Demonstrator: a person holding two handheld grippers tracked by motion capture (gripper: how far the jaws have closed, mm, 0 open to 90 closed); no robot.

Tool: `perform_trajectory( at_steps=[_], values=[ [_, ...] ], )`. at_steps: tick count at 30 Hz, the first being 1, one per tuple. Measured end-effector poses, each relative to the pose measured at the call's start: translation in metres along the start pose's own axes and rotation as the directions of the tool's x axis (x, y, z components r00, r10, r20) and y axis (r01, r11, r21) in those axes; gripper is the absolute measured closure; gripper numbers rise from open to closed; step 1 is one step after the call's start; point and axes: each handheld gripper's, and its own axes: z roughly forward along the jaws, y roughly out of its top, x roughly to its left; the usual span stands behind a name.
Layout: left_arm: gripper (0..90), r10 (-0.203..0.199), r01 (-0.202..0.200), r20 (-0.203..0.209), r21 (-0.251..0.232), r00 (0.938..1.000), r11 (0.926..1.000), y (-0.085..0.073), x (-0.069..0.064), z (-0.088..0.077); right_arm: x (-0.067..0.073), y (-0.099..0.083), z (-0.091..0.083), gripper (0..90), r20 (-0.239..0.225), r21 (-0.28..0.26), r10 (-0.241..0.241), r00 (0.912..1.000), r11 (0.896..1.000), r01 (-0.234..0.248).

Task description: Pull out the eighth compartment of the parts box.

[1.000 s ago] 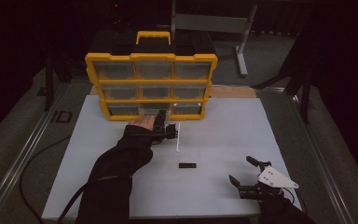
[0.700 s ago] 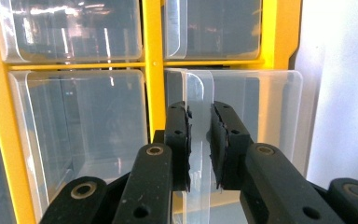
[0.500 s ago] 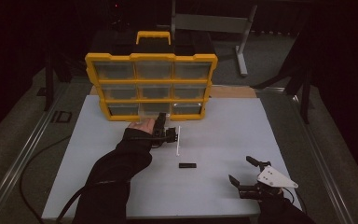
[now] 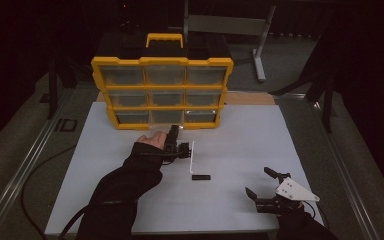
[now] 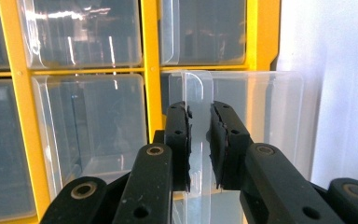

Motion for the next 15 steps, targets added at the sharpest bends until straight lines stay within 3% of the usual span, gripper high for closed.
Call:
perform_trajectory(
  at_steps=[15],
  values=[
    [78.9, -0.006, 0.006, 0.003, -0.007, 1.0, 1.0, 0.0043, -0.0016, -0.0092, 0.0005, 0.0006, 0.0, 8.3, 0.005, -0.007, 0.001, 1.0, 1.0, -0.001]
  ],
)
